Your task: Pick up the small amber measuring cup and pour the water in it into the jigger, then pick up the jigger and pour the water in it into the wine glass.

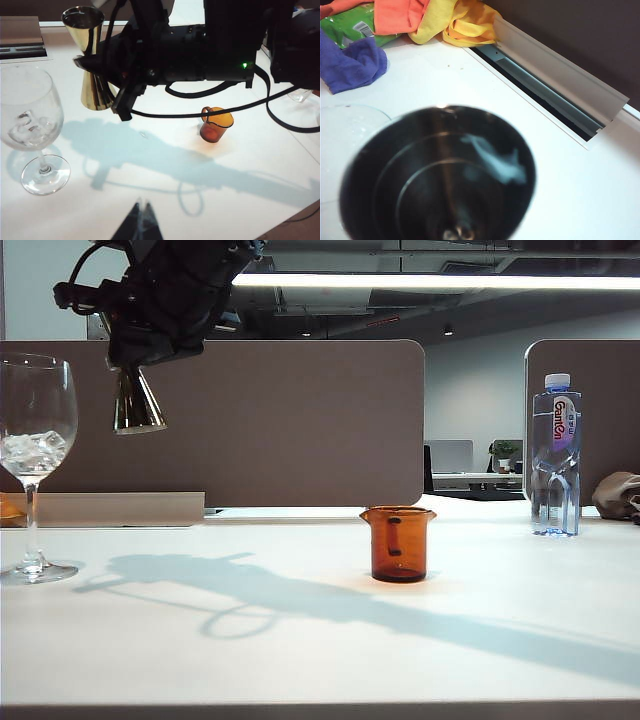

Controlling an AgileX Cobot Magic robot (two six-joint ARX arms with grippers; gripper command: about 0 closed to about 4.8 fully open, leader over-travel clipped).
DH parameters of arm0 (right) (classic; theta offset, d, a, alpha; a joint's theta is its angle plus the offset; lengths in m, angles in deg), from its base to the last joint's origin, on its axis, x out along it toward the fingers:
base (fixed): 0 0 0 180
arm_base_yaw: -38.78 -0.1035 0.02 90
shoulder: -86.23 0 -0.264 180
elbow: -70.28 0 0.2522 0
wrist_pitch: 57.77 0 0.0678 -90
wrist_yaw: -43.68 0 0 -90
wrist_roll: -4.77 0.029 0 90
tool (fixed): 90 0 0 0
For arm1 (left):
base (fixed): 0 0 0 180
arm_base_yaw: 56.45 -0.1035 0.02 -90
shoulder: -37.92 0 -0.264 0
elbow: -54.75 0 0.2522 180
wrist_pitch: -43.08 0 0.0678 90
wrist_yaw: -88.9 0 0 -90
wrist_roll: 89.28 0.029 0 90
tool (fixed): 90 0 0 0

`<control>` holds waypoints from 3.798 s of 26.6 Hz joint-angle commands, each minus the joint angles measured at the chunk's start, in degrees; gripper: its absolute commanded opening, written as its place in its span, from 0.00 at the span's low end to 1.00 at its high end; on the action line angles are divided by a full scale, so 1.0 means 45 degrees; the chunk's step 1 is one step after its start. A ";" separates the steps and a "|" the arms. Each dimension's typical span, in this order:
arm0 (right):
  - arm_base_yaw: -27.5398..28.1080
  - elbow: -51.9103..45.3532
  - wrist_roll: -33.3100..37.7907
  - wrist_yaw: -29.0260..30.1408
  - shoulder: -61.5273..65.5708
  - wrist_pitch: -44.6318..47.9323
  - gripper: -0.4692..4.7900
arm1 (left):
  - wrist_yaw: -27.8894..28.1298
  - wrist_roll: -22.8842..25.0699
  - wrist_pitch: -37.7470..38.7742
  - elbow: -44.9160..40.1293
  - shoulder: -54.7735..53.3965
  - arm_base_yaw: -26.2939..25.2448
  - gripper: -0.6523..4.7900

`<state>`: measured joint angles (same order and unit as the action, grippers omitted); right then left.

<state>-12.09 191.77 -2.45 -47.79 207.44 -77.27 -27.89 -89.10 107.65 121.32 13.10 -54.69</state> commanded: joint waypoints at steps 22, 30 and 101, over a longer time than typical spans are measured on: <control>0.0092 0.2016 -0.0117 0.0029 0.0627 -0.0767 0.09 | -0.0049 0.0010 -0.0151 0.0039 0.0000 -0.0010 0.12; 0.0107 0.2074 -0.0117 0.0029 0.0782 -0.0748 0.09 | -0.0049 0.0010 -0.0151 0.0039 0.0000 -0.0010 0.12; -0.0136 0.2069 -0.4935 0.0316 0.1253 -0.0019 0.09 | -0.0049 0.0010 -0.0151 0.0039 0.0000 -0.0005 0.12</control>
<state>-12.27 200.70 -22.58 -46.31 213.87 -78.58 -27.89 -89.10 107.65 121.32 13.10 -54.72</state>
